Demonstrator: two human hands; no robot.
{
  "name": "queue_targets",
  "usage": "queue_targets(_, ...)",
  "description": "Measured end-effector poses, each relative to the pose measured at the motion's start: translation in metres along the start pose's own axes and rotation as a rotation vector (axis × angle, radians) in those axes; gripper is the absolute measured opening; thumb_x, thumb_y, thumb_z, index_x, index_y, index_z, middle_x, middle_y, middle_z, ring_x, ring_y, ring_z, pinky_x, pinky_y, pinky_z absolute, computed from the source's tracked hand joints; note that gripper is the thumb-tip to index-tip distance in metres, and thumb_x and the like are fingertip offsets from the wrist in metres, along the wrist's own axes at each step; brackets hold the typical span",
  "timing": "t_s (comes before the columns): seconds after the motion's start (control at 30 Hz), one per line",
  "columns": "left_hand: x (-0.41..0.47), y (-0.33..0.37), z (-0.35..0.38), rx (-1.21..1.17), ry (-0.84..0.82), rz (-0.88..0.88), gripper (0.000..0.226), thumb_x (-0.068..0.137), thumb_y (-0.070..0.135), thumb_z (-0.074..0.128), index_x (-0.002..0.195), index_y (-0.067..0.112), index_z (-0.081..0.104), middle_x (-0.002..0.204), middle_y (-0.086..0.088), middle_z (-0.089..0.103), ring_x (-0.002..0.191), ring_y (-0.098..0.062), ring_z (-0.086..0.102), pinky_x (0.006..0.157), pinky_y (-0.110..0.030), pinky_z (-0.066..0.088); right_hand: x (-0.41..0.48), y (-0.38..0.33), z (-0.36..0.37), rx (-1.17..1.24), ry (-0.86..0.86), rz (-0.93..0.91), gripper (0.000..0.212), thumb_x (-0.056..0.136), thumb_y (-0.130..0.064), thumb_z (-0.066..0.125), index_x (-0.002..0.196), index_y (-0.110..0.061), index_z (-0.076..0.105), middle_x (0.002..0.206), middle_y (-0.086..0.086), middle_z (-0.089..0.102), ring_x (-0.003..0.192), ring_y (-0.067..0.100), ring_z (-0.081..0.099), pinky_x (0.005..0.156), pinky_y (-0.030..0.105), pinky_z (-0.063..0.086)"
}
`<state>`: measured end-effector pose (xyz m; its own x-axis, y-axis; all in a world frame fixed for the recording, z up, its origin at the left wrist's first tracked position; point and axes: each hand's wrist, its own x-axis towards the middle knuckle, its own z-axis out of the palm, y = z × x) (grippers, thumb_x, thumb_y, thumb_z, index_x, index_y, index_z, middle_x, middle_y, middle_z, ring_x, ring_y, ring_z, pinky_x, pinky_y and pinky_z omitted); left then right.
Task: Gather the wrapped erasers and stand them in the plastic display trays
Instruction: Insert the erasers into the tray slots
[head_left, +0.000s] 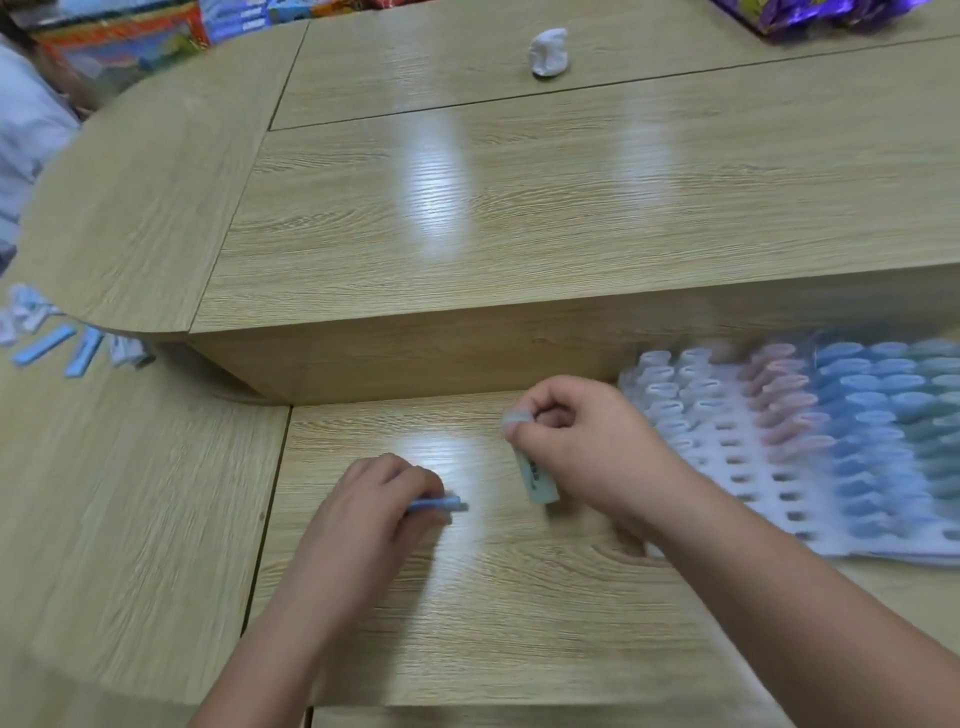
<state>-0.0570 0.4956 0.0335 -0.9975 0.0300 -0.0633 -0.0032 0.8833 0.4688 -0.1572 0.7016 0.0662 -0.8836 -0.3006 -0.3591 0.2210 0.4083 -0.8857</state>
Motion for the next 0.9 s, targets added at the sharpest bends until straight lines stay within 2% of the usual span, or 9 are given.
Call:
queue_targets(0.1,0.004,0.028,-0.011,-0.204,-0.029,-0.092,0.011,0.089,0.028,0.07,0.09,0.038,0.066,0.091,0.02,0.06,0.087,-0.003,0.059,0.072,-0.017,0.045,-0.016,-0.014,-0.034,0.103,-0.02,-0.006,0.009,0.084,-0.027,0.072,0.081,-0.02,0.07,0.074,0.002,0.07,0.067,0.013,0.065,0.073,0.039,0.061)
queue_targets(0.2,0.009,0.066,-0.022,-0.4,-0.085,-0.132,0.019,0.093,0.018,0.066,0.089,0.037,0.067,0.081,0.012,0.065,0.07,-0.01,0.062,0.063,-0.016,0.045,-0.038,-0.02,-0.081,0.111,-0.016,-0.022,0.012,0.088,-0.03,0.069,0.084,-0.019,0.072,0.082,0.003,0.074,0.077,0.017,0.073,0.076,0.035,0.062)
queue_targets(0.4,0.024,0.143,-0.028,-0.51,-0.137,-0.083,0.037,0.095,0.013,0.056,0.104,0.048,0.067,0.093,0.025,0.065,0.081,-0.003,0.061,0.065,-0.008,0.042,-0.083,0.005,-0.184,0.165,0.177,-0.089,0.022,0.071,-0.039,0.068,0.079,-0.02,0.071,0.077,0.004,0.07,0.07,0.012,0.066,0.071,0.026,0.06)
queue_targets(0.47,0.035,0.173,-0.022,-0.59,-0.121,-0.061,0.039,0.092,0.013,0.061,0.104,0.05,0.064,0.092,0.017,0.07,0.079,-0.008,0.067,0.068,-0.013,0.048,-0.099,0.02,-0.218,0.207,0.291,-0.117,0.034,0.066,-0.047,0.072,0.081,-0.016,0.07,0.073,0.002,0.069,0.068,0.009,0.065,0.066,0.02,0.058)
queue_targets(0.57,0.045,0.213,-0.011,-0.746,-0.099,-0.086,0.038,0.088,0.008,0.069,0.093,0.045,0.063,0.09,0.006,0.076,0.078,-0.015,0.072,0.08,-0.039,0.057,-0.117,0.041,-0.249,0.216,0.405,-0.137,0.064,0.046,-0.073,0.08,0.085,-0.023,0.071,0.07,-0.002,0.069,0.065,0.009,0.067,0.065,0.02,0.058)
queue_targets(0.63,0.052,0.239,0.002,-0.795,-0.08,-0.097,0.031,0.086,0.009,0.072,0.084,0.039,0.064,0.089,0.004,0.077,0.08,-0.021,0.072,0.08,-0.05,0.058,-0.129,0.057,-0.266,0.203,0.473,-0.143,0.07,0.044,-0.079,0.077,0.089,-0.026,0.071,0.073,-0.002,0.069,0.066,0.012,0.07,0.068,0.026,0.06)
queue_targets(0.7,0.06,0.259,0.013,-0.806,-0.032,-0.08,0.027,0.084,0.009,0.074,0.081,0.036,0.069,0.086,0.005,0.076,0.08,-0.023,0.071,0.076,-0.045,0.056,-0.134,0.07,-0.277,0.167,0.533,-0.148,0.053,0.059,-0.068,0.075,0.092,-0.027,0.07,0.078,-0.001,0.07,0.068,0.015,0.072,0.074,0.037,0.06)
queue_targets(0.77,0.068,0.274,0.022,-0.801,0.023,-0.063,0.027,0.084,0.008,0.073,0.083,0.035,0.073,0.084,0.005,0.074,0.075,-0.017,0.069,0.071,-0.037,0.054,-0.138,0.08,-0.282,0.179,0.56,-0.147,0.024,0.072,-0.043,0.07,0.091,-0.029,0.069,0.08,-0.001,0.071,0.069,0.017,0.073,0.077,0.042,0.058)
queue_targets(0.9,0.086,0.29,0.041,-0.638,0.047,0.018,0.029,0.092,0.014,0.063,0.099,0.04,0.074,0.097,0.013,0.068,0.083,-0.007,0.068,0.075,-0.025,0.054,-0.143,0.097,-0.28,0.267,0.557,-0.209,0.018,0.071,-0.029,0.067,0.089,-0.031,0.068,0.081,0.0,0.071,0.068,0.018,0.072,0.07,0.025,0.057)
